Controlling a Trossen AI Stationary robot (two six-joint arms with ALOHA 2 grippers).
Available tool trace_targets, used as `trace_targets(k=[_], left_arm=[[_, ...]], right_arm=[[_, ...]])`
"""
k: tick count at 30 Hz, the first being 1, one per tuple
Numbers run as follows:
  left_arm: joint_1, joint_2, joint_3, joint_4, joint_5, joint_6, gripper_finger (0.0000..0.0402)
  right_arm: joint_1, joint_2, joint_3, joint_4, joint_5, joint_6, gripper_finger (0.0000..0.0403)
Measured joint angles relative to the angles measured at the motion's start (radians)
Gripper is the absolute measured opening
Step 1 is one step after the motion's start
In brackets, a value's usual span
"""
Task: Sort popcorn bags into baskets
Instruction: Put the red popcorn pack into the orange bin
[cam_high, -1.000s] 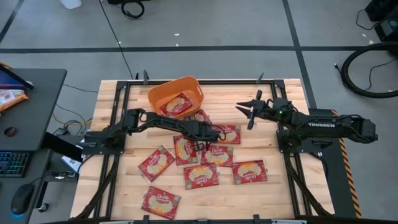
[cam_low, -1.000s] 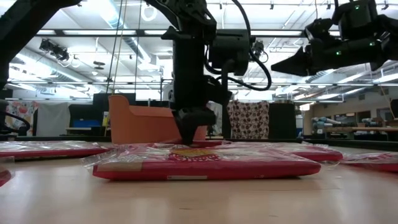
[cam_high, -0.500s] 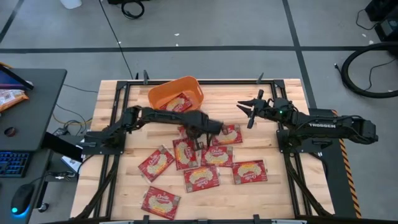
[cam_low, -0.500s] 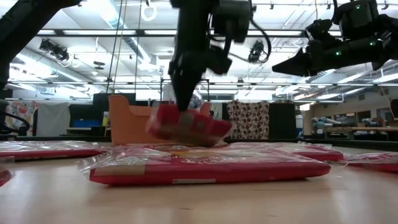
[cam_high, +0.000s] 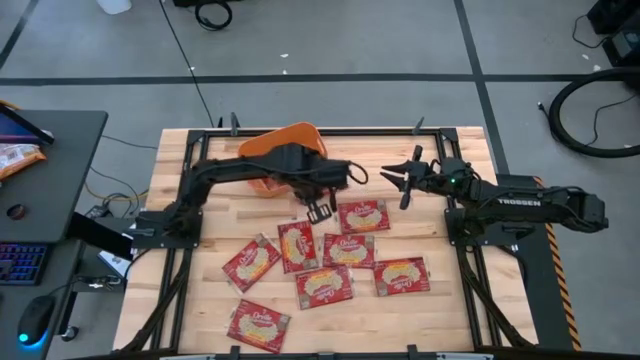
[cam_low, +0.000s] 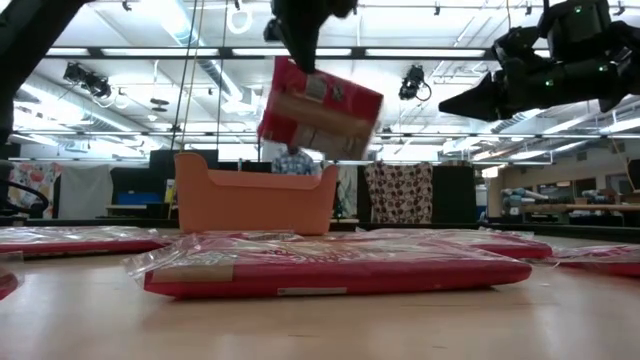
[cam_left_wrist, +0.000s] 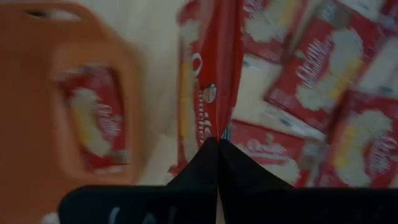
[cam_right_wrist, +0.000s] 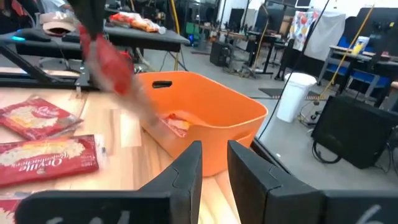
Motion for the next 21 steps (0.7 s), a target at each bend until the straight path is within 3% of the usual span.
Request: trace_targets(k=[14,21], left_arm=[[0.080,-0.075,-0.001,0.000,-0.244,0.081,0.0001],[0.155,-0.075,-0.001,0.001,-0.256,0.164,0.0000]], right_arm=[[-0.001,-0.049,0.000,-0.068,0.006,-0.010,0.0082],[-0.001,-0.052,0.000,-0.096,0.031,-0.010,0.0082]])
